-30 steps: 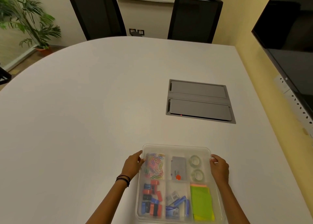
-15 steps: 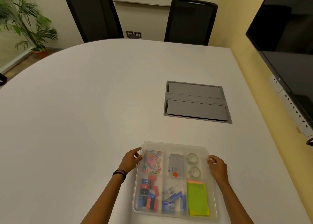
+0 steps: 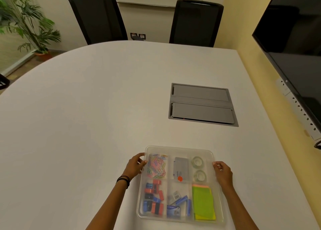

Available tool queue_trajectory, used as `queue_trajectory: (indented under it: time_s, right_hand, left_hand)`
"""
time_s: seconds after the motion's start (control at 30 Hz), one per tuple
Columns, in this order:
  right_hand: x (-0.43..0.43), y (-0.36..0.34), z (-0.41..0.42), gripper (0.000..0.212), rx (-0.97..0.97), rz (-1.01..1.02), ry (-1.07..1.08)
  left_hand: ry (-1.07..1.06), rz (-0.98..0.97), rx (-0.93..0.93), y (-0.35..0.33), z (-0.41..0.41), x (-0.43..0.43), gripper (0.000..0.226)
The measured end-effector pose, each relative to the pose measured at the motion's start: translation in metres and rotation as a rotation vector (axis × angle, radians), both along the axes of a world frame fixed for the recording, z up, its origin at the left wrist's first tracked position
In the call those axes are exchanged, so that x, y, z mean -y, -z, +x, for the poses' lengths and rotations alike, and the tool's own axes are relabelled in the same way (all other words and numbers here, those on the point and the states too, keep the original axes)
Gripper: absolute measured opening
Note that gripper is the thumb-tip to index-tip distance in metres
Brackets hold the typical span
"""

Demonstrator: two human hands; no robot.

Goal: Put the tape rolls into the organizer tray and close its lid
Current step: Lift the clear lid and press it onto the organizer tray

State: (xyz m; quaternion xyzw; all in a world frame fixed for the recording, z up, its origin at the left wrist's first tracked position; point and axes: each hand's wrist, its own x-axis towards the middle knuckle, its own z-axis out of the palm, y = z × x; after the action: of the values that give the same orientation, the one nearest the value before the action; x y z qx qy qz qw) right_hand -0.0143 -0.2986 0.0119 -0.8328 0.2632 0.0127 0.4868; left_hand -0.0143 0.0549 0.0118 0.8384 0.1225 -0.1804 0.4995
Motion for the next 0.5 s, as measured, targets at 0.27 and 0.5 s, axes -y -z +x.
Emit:
queue_trajectory:
  time_s: [0.27, 0.5]
  right_hand:
    - [-0.014, 0.009, -0.014, 0.018, 0.087, -0.156, -0.039]
    - [-0.014, 0.016, -0.014, 0.018, 0.095, -0.178, -0.047]
  left_hand:
    - [0.030, -0.036, 0.002, 0.001, 0.002, 0.001, 0.034]
    - [0.114, -0.120, -0.064, 0.002, 0.005, -0.006, 0.034]
